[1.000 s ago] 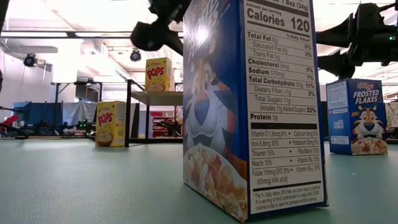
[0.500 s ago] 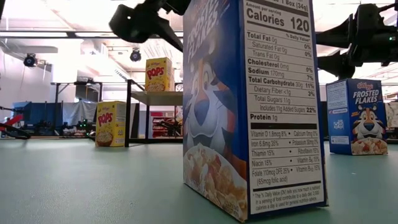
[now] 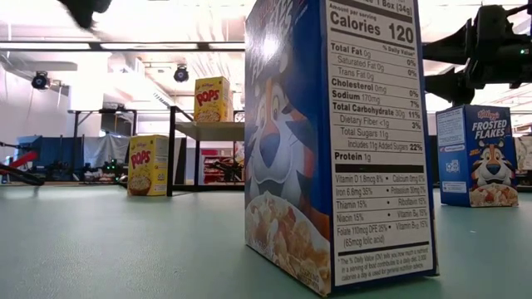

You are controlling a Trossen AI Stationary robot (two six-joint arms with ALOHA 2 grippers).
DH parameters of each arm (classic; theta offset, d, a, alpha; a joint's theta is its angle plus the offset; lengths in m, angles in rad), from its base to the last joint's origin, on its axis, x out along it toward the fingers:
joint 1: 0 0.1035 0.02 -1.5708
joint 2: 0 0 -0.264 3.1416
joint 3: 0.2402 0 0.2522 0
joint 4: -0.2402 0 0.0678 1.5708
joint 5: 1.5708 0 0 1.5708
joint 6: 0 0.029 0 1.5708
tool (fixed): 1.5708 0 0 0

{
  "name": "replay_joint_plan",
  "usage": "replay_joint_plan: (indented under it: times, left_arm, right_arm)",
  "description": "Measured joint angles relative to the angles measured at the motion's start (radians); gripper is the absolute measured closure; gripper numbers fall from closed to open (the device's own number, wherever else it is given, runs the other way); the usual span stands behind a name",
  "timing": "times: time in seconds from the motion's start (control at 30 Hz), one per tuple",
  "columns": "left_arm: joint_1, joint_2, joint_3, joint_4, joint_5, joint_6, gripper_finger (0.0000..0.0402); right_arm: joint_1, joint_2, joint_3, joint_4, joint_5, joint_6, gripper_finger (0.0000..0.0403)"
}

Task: Stack cereal on shelf
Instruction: Move the left blue cereal box on the table

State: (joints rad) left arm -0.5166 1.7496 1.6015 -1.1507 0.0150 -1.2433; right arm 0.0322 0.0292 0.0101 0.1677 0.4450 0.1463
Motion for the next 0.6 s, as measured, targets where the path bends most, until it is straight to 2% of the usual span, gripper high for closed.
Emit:
replay_joint_plan:
  times: [0.13,0.27,0.37,0.47,0.6]
  left_arm:
    - [-0.090,-0.001,0.009,0.005,0.036,0.126,0.0191]
    - [-0.170,-0.001,0.009,-0.082,0.061,0.140,0.0191]
    - [-0.222,0.003,0.008,-0.063,0.063,0.166,0.0191]
    - [-0.261,0.012,0.008,-0.022,0.059,0.260,0.0191]
    - [-0.304,0.013,0.006,-0.143,0.047,0.315,0.0191]
  right_arm:
    - [0.000,0.000,0.000,0.000,0.000,0.000,0.0019]
    - [0.000,0.000,0.000,0.000,0.000,0.000,0.0019]
    - [0.000,0.000,0.000,0.000,0.000,0.000,0.0019]
    - [0.000,0.000,0.000,0.000,0.000,0.000,0.0019]
    - [0.000,0.000,0.000,0.000,0.000,0.000,0.0019]
